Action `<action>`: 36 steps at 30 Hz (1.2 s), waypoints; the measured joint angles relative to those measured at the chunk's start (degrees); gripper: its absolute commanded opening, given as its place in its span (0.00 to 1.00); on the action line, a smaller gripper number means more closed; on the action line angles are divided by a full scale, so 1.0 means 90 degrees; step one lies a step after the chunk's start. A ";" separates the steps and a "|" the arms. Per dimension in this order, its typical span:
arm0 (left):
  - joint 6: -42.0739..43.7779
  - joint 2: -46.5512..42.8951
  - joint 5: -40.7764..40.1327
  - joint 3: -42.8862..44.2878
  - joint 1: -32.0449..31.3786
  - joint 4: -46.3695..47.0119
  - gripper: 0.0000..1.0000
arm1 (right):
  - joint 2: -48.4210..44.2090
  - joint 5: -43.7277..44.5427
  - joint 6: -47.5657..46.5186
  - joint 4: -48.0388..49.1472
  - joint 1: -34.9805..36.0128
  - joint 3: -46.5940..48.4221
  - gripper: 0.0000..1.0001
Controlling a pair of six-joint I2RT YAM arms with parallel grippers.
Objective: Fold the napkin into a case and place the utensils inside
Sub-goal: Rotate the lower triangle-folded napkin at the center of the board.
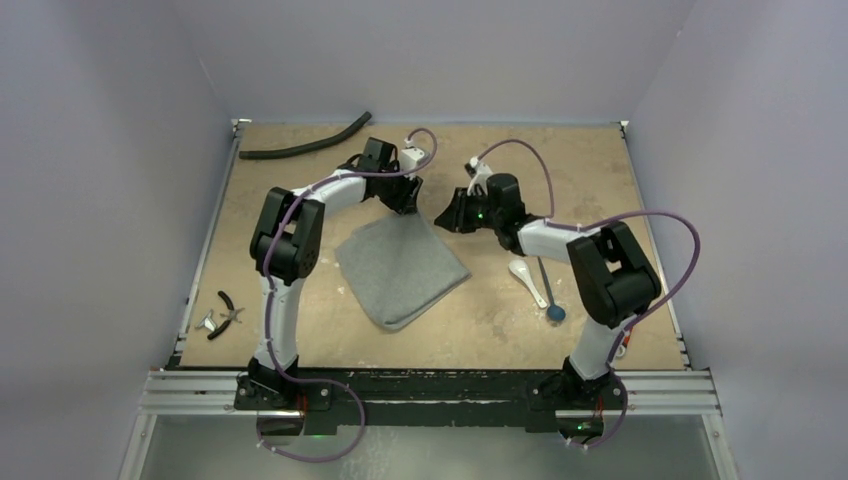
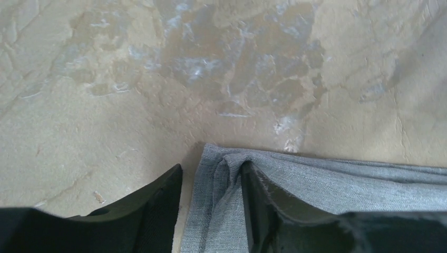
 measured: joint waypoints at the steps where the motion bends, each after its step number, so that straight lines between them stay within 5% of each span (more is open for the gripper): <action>1: -0.0029 0.0000 -0.0066 -0.0029 0.0000 0.0090 0.54 | -0.0172 0.0010 0.0087 0.0100 0.0151 -0.0240 0.21; 4: -0.0117 0.0000 -0.0209 -0.0044 0.0000 0.0226 0.55 | -0.0432 -0.0010 0.0313 0.0364 0.0580 -0.0765 0.12; 6: -0.0138 -0.0002 -0.0248 -0.0036 0.0005 0.0214 0.70 | -0.0476 -0.0053 0.0442 0.0466 0.0794 -0.1056 0.09; 11: -0.0180 -0.0010 -0.0228 0.0260 0.0177 -0.0338 0.78 | -0.0481 -0.0032 0.0580 0.0204 0.0646 -0.1445 0.06; 21: 0.0850 -0.0952 0.0483 0.0180 0.0933 -0.1855 0.72 | 0.0109 -0.0075 0.0260 -0.0561 -0.0083 -0.0872 0.00; 30: 0.2385 -0.1814 0.1268 -0.0585 0.0425 -0.3568 0.66 | 0.0495 0.0347 -0.0209 -0.1270 -0.0068 0.0051 0.00; 36: 0.3014 -0.2331 0.1124 -0.1705 -0.0852 -0.4192 0.64 | 0.0216 0.0787 -0.0284 -0.1511 -0.0080 0.0046 0.25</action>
